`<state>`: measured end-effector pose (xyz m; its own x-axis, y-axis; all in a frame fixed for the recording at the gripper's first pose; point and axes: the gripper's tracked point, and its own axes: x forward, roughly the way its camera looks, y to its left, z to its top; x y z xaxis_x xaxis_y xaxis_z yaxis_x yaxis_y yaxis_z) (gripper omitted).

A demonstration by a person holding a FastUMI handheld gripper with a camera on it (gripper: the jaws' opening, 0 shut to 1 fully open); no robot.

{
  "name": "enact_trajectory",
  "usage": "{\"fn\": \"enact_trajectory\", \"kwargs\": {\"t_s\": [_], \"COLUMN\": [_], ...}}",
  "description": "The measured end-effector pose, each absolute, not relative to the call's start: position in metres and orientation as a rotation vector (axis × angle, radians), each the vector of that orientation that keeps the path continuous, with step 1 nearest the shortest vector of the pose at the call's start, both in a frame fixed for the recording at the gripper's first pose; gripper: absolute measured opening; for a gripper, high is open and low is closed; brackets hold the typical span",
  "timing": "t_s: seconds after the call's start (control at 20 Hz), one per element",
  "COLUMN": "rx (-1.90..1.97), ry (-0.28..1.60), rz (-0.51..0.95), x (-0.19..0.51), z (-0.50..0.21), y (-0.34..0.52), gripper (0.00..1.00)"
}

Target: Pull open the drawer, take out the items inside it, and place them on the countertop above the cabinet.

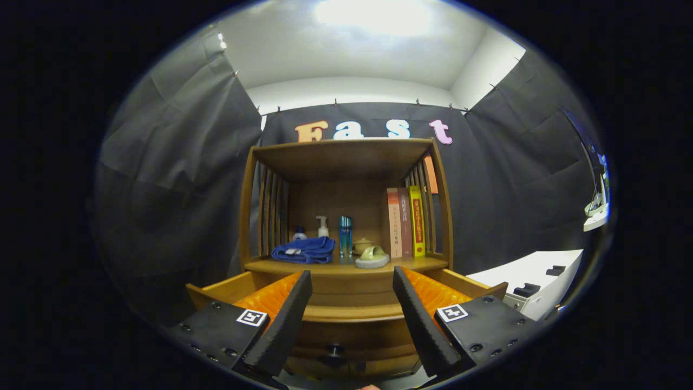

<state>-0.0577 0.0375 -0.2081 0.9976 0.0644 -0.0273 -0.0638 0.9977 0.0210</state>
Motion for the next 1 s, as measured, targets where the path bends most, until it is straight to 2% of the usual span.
{"fn": "enact_trajectory", "kwargs": {"t_s": [0.45,1.0], "rx": [0.056,0.082], "ry": [0.153,0.214], "rz": [0.109,0.075], "x": [-0.067,-0.049], "z": [-0.281,-0.314], "y": [0.062,0.048], "gripper": [0.98,0.98]}}
